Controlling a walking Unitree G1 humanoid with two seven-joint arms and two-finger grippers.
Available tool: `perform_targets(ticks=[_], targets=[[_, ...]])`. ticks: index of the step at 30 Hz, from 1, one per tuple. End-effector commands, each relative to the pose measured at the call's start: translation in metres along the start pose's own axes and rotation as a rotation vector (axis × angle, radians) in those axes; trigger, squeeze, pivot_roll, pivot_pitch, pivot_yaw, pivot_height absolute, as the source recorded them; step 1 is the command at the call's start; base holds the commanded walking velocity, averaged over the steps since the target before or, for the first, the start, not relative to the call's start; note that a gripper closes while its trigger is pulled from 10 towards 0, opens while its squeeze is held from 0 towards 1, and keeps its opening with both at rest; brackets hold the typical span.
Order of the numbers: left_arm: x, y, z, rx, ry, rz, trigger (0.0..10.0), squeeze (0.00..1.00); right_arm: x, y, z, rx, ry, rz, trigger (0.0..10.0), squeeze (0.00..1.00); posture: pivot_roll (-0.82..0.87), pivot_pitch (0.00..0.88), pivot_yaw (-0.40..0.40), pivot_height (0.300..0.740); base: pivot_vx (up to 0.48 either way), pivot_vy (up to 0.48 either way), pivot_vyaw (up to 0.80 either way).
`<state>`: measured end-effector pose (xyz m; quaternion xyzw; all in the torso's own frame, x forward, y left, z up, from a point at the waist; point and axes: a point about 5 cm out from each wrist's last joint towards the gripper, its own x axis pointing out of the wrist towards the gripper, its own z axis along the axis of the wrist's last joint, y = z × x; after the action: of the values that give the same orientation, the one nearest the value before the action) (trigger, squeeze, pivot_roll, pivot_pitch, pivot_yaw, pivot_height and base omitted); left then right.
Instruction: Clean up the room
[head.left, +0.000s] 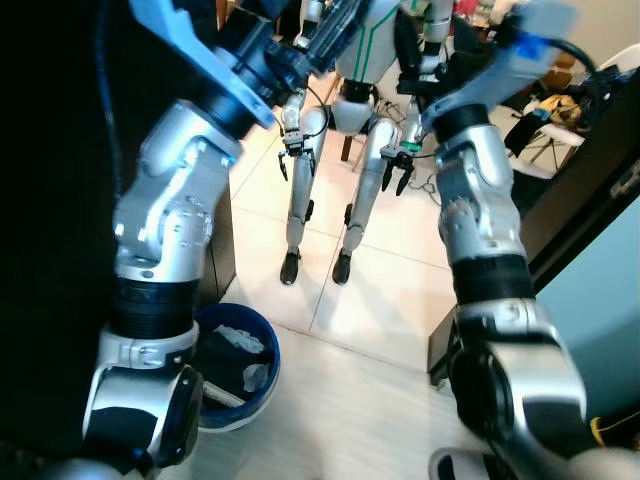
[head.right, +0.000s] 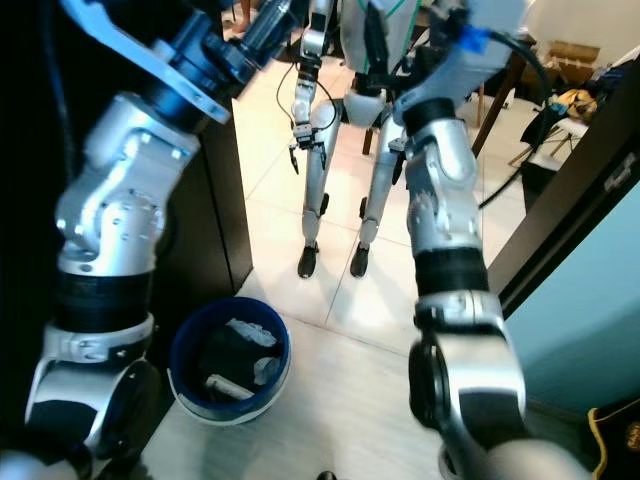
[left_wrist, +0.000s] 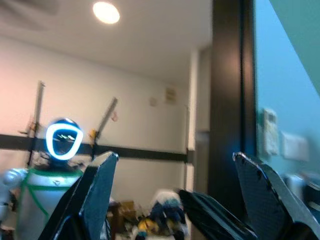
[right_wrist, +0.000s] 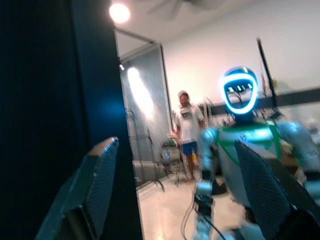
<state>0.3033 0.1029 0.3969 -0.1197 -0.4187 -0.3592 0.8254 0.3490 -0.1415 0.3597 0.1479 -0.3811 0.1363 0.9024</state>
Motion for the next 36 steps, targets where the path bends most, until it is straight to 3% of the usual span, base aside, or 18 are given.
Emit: perform_targets(ticks=[1, 4, 8, 13, 17, 18, 19, 20, 22, 24, 25, 27, 28, 29, 30, 33, 35, 36], targets=[[0.001, -0.004, 0.002, -0.002, 0.0, -0.028, 10.0, 0.0, 0.0, 0.014, 0.011, 0.02, -0.028, 0.044, 10.0, 0.0, 0.13, 0.097, -0.09, 0.74, 0.0, 0.0, 0.0], [0.003, -0.004, -0.003, -0.001, 0.007, -0.023, 10.0, 0.0, 0.02, 0.014, -0.034, -0.013, 0.042, 0.095, 10.0, 0.0, 0.15, 0.085, -0.096, 0.74, 0.0, 0.0, 0.0], [-0.001, -0.004, -0.011, -0.004, 0.038, 0.001, 10.0, 0.0, 0.027, 0.009, -0.059, -0.036, 0.156, 0.071, 10.0, 0.0, 0.16, 0.072, -0.106, 0.74, 0.0, 0.0, 0.0], [-0.011, -0.003, -0.023, 0.003, 0.093, 0.024, 10.0, 0.0, 0.027, 0.008, -0.066, -0.022, 0.198, 0.06, 10.0, 0.0, 0.17, 0.076, -0.104, 0.74, 0.0, 0.0, 0.0], [-0.039, 0.007, -0.051, 0.009, 0.231, 0.107, 10.0, 0.0, 0.008, 0.006, -0.072, -0.009, 0.224, 0.05, 10.0, 0.0, 0.13, 0.081, -0.088, 0.74, 0.0, 0.0, 0.0], [-0.067, 0.019, -0.075, 0.008, 0.348, 0.198, 10.0, 0.0, -0.015, -0.001, -0.084, -0.009, 0.282, 0.015, 10.0, 0.0, 0.11, 0.085, -0.078, 0.74, 0.0, 0.0, 0.0], [-0.114, 0.037, -0.108, 0.035, 0.534, 0.338, 10.0, 0.0, -0.056, -0.02, -0.109, -0.081, 0.412, -0.045, 10.0, 0.0, 0.1, 0.082, -0.067, 0.74, 0.0, 0.0, 0.0], [-0.114, 0.037, -0.108, 0.035, 0.534, 0.338, 10.0, 0.0, -0.056, -0.02, -0.109, -0.081, 0.412, -0.045, 10.0, 0.0, 0.1, 0.082, -0.067, 0.74, 0.0, 0.0, 0.0], [-0.203, 0.049, -0.151, 0.077, 0.844, 0.517, 10.0, 0.0, -0.129, -0.054, -0.146, -0.189, 0.63, -0.145, 10.0, 0.0, 0.1, 0.074, -0.06, 0.74, 0.0, 0.0, 0.0], [-0.203, 0.049, -0.151, 0.077, 0.844, 0.517, 10.0, 0.0, -0.129, -0.054, -0.146, -0.189, 0.63, -0.145, 10.0, 0.0, 0.1, 0.074, -0.06, 0.74, 0.0, 0.0, 0.0], [-0.238, 0.049, -0.162, 0.075, 0.948, 0.574, 10.0, 0.0, -0.158, -0.064, -0.156, -0.218, 0.71, -0.174, 10.0, 0.0, 0.1, 0.074, -0.06, 0.74, 0.0, 0.0, 0.0], [-0.238, 0.049, -0.162, 0.075, 0.948, 0.574, 10.0, 0.0, -0.158, -0.064, -0.156, -0.218, 0.71, -0.174, 10.0, 0.0, 0.1, 0.074, -0.06, 0.74, 0.0, 0.0, 0.0], [-0.269, 0.045, -0.17, 0.118, 1.069, 0.587, 10.0, 0.0, -0.185, -0.073, -0.165, -0.233, 0.79, -0.203, 10.0, 0.0, 0.09, 0.069, -0.063, 0.74, 0.0, 0.0, 0.0], [-0.269, 0.045, -0.17, 0.118, 1.069, 0.587, 10.0, 0.0, -0.185, -0.073, -0.165, -0.233, 0.79, -0.203, 10.0, 0.0, 0.09, 0.069, -0.063, 0.74, 0.0, 0.0, 0.0], [-0.301, 0.039, -0.176, 0.131, 1.184, 0.624, 10.0, 0.0, -0.213, -0.078, -0.172, -0.246, 0.881, -0.228, 10.0, 0.0, 0.09, 0.069, -0.066, 0.74, 0.0, 0.0, 0.0], [-0.328, 0.032, -0.178, 0.121, 1.273, 0.664, 10.0, 0.0, -0.235, -0.081, -0.176, -0.248, 0.957, -0.255, 10.0, 0.0, 0.09, 0.069, -0.069, 0.74, 0.0, 0.0, 0.0], [-0.371, 0.014, -0.181, 0.056, 1.402, 0.776, 10.0, 0.0, -0.279, -0.084, -0.181, -0.259, 1.123, -0.32, 10.0, 0.0, 0.09, 0.055, -0.071, 0.74, 0.0, 0.0, 0.0], [-0.371, 0.014, -0.181, 0.056, 1.402, 0.776, 10.0, 0.0, -0.279, -0.084, -0.181, -0.259, 1.123, -0.32, 10.0, 0.0, 0.09, 0.055, -0.071, 0.74, 0.0, 0.0, 0.0]])
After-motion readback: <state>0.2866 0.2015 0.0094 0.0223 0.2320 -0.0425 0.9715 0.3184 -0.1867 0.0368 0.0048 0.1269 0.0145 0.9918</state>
